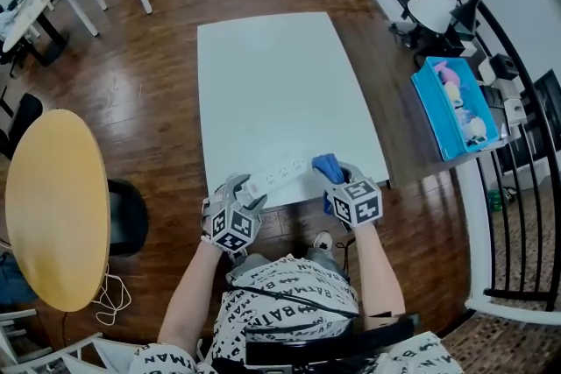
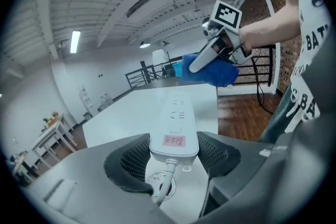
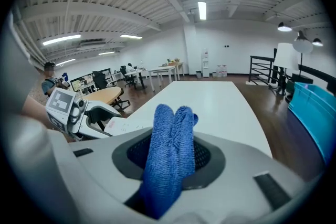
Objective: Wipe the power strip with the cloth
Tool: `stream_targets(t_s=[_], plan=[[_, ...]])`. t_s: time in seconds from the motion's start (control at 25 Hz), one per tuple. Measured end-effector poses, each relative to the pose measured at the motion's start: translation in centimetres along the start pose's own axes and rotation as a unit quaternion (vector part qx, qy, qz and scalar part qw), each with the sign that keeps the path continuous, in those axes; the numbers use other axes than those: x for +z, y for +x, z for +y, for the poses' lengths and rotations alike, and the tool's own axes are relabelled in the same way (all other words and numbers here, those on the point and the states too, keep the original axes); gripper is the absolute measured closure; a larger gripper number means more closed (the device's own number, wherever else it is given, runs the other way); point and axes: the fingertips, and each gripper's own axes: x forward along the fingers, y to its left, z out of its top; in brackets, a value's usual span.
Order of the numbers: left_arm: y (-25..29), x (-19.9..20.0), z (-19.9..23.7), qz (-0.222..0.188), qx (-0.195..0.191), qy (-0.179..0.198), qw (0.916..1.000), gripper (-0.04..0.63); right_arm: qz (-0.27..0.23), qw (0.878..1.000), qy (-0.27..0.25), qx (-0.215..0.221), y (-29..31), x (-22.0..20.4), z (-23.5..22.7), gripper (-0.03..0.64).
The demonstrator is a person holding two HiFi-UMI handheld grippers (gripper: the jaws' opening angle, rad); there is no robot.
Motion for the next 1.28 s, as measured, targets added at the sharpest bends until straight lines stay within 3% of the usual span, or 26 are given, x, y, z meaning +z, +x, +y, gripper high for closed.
stream_targets(t_s=[0.4,0.76,1.12,1.28], plan=[[-3.1,5.7,0.1,-0.021,0.061,0.075,0.9951,0.310,-0.028,0.997,-0.069,0.020,0.3,4.8,0.2,0.485],[-2.8,7.6,-0.8,-0.023,0.061,0.100,0.9928,0.311,-0.031,0.992,-0.094,0.079,-0.3,4.6,6.9,0.485],[-2.0,8.2,-1.7,-0.019,0.050,0.135,0.9894,0.311,0.009,0.972,-0.146,0.182,-1.3,4.0,14.2,0.486],[-2.0,8.8,-2.1,-0.022,0.050,0.158,0.9859,0.311,0.026,0.959,-0.203,0.195,-1.7,4.2,16.4,0.486]])
